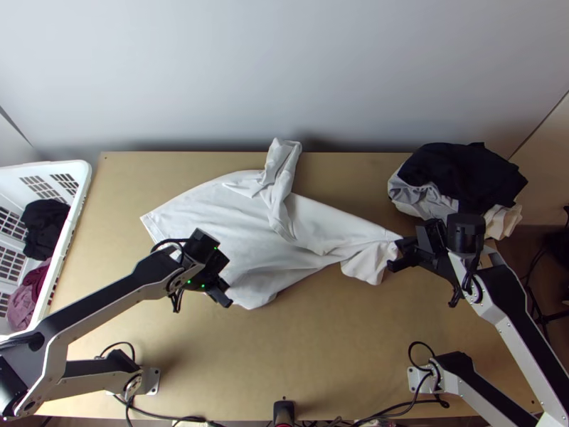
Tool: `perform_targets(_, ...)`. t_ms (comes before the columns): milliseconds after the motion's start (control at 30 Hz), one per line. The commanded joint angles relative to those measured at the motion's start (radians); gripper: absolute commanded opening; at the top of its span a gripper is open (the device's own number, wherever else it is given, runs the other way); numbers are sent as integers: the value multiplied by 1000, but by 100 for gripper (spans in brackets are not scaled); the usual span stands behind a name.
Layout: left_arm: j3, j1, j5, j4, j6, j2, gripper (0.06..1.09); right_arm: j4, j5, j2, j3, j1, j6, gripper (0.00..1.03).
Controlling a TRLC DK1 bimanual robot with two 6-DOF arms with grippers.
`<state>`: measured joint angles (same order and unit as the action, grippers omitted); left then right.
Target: Fold the t-shirt
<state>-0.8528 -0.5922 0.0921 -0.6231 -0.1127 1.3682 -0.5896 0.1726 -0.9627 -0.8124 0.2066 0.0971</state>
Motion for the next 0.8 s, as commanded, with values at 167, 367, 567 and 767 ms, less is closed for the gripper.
perform_targets(167,-187,158,-32,169,-45,34,10,-13,-2,5,-1,-7,0,3)
perform_targets(367,-341,230,-49,273,-54,204,11,-19,-2,4,13,-9,0,3)
perform_targets(567,-440,236,-48,303,-68,436,102,-30,-1,5,32,-9,0,3)
perform_targets(767,-480,189,-46,255,-33,407,104,-33,-1,9,41,-16,0,3)
